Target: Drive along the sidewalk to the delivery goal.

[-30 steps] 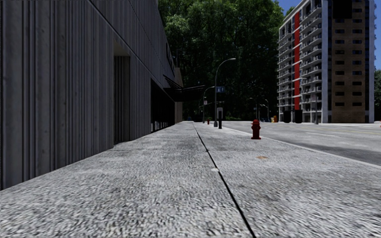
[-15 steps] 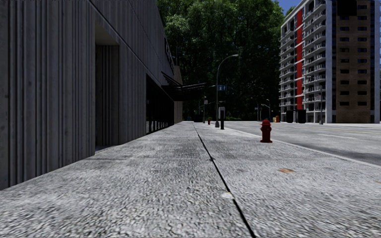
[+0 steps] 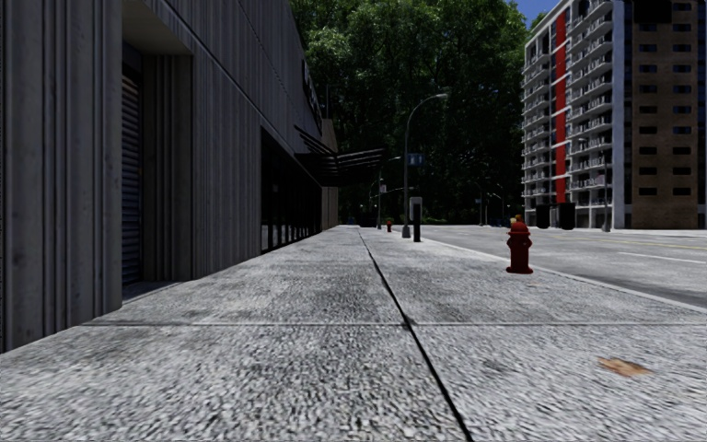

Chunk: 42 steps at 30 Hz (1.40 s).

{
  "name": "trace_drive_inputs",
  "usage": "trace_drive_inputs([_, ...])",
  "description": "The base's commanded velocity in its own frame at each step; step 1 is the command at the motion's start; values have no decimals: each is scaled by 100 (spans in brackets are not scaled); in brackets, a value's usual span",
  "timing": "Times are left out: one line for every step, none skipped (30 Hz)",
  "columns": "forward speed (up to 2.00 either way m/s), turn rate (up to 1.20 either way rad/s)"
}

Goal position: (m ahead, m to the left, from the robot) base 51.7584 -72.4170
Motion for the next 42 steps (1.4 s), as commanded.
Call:
trace_drive_inputs([200, 0])
trace_drive_inputs([200, 0])
trace_drive_inputs([200, 0])
trace_drive_inputs([200, 0])
trace_drive_inputs([200, 0])
trace_drive_inputs([200, 0])
trace_drive_inputs([200, 0])
trace_drive_inputs([200, 0])
trace_drive_inputs([200, 0])
trace_drive_inputs([200, 0])
trace_drive_inputs([200, 0])
trace_drive_inputs([200, 0])
trace_drive_inputs([200, 0])
trace_drive_inputs([200, 0])
trace_drive_inputs([200, 0])
trace_drive_inputs([200, 0])
trace_drive_inputs([200, 0])
trace_drive_inputs([200, 0])
trace_drive_inputs([200, 0])
trace_drive_inputs([200, 0])
trace_drive_inputs([200, 0])
trace_drive_inputs([200, 0])
trace_drive_inputs([200, 0])
trace_drive_inputs([200, 0])
trace_drive_inputs([200, 0])
trace_drive_inputs([200, 0])
trace_drive_inputs([200, 0])
trace_drive_inputs([200, 0])
trace_drive_inputs([200, 0])
trace_drive_inputs([200, 0])
trace_drive_inputs([200, 0])
trace_drive_inputs([200, 0])
trace_drive_inputs([200, 0])
trace_drive_inputs([200, 0])
trace_drive_inputs([200, 0])
trace_drive_inputs([200, 0])
trace_drive_inputs([200, 0])
trace_drive_inputs([200, 0])
trace_drive_inputs([200, 0])
trace_drive_inputs([200, 0])
trace_drive_inputs([200, 0])
trace_drive_inputs([200, 0])
